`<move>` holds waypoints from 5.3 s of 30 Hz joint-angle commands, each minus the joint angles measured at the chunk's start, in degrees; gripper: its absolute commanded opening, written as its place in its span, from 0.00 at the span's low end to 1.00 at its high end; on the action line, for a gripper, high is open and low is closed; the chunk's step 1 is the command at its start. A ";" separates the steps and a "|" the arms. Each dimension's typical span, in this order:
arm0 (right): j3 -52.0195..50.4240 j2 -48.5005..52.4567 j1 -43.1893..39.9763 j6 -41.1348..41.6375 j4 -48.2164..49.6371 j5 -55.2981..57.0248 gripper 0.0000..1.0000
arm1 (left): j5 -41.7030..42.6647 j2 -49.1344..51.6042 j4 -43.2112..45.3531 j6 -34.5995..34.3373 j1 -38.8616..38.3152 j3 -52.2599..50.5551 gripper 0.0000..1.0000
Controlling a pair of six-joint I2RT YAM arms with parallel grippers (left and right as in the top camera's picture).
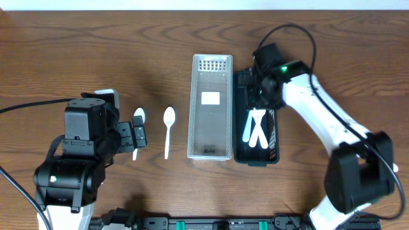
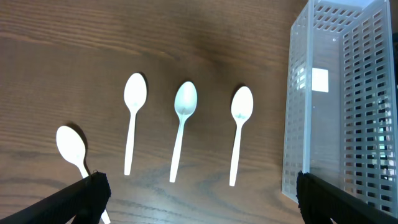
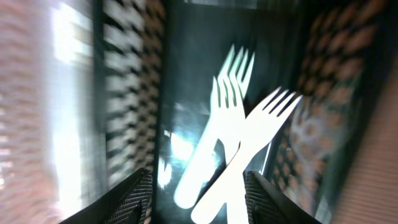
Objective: Pack container
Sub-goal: 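Carry the fork into the black basket and release it, then reach the right gripper to the white spoon at far right and grasp it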
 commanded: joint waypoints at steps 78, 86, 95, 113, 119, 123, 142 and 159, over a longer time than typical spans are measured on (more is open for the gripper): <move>-23.15 4.87 -57.61 49.83 17.29 3.52 0.75 | -0.50 -0.09 -0.96 -0.13 0.24 1.11 0.98; -23.26 4.87 -59.32 54.95 17.27 3.63 0.70 | -0.48 -0.09 -0.96 -0.13 0.24 1.11 0.98; -23.26 4.87 -62.05 56.76 16.06 7.91 0.68 | -0.48 -0.09 -0.96 -0.13 0.24 1.11 0.98; -23.26 4.87 -63.21 51.78 11.21 7.87 0.47 | -0.48 -0.09 -0.98 -0.13 0.24 1.11 0.98; -23.26 4.87 -63.17 50.47 11.32 7.87 0.61 | -0.48 -0.09 -0.98 -0.13 0.24 1.11 0.98; -23.26 4.87 -62.75 47.82 12.83 7.87 0.71 | -0.46 -0.09 -0.98 -0.15 0.24 1.11 0.98; -23.26 4.87 -56.08 48.43 14.75 7.87 0.65 | -0.44 -0.09 -0.98 -0.52 0.24 1.11 0.98; -23.26 4.87 -54.51 48.81 14.21 7.85 0.51 | -0.44 -0.09 -0.98 -0.52 0.24 1.11 0.98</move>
